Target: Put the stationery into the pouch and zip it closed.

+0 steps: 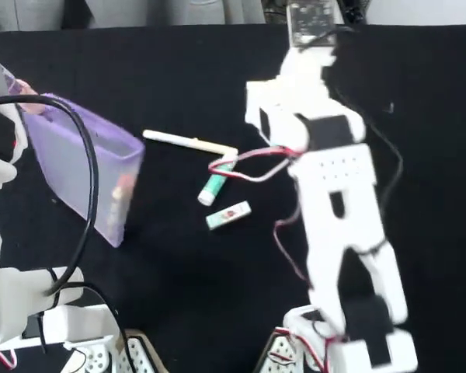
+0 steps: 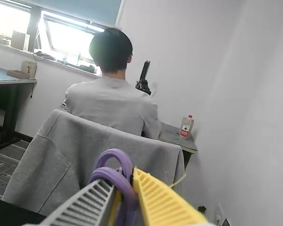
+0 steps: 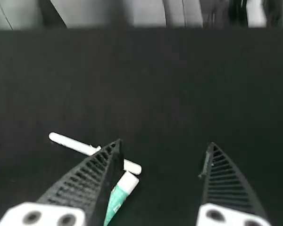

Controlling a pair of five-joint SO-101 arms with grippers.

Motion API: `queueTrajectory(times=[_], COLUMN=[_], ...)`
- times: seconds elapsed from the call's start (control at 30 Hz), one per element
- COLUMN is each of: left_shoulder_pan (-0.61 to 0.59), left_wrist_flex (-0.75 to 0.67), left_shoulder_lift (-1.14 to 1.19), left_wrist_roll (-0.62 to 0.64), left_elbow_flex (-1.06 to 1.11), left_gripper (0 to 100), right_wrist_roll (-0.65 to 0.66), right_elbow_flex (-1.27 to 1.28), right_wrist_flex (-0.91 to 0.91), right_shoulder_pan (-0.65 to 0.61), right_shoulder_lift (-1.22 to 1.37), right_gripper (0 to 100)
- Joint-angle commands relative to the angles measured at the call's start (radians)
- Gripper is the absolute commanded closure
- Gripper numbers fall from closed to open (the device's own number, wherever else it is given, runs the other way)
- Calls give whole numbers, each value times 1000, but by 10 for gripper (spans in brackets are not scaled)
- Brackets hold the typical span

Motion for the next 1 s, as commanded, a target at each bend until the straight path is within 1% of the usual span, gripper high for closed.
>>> queueTrajectory(times=[0.0,0.13,0.2,0.3,0.47,0.6,0.73,0.8,0.9,0.97], left_shoulder_pan=[-10,-10,-10,-10,-10,-10,-4,-4,-4,-4], left_wrist_flex=[3,18,18,18,20,21,21,20,20,20], left_shoulder_lift=[-12,-12,-9,-12,-8,-6,-14,-12,-12,-12], left_wrist_roll=[-8,-17,-74,-120,-118,-118,-114,-78,-41,-41], left_elbow_flex=[-19,-19,-18,-18,-18,5,101,127,140,140], left_gripper=[970,970,970,970,970,971,971,971,971,971], right_wrist_roll=[-78,-183,-210,-218,-210,-210,-215,-216,-236,-265], right_elbow_flex=[67,179,239,321,447,501,521,527,476,398], right_wrist_flex=[-104,-221,-285,-396,-608,-726,-732,-730,-671,-592], right_shoulder_pan=[14,-3,-31,-92,-198,-241,-239,-238,-236,-235], right_shoulder_lift=[84,117,117,122,125,127,127,133,189,254], right_gripper=[737,737,737,737,737,737,737,737,737,737])
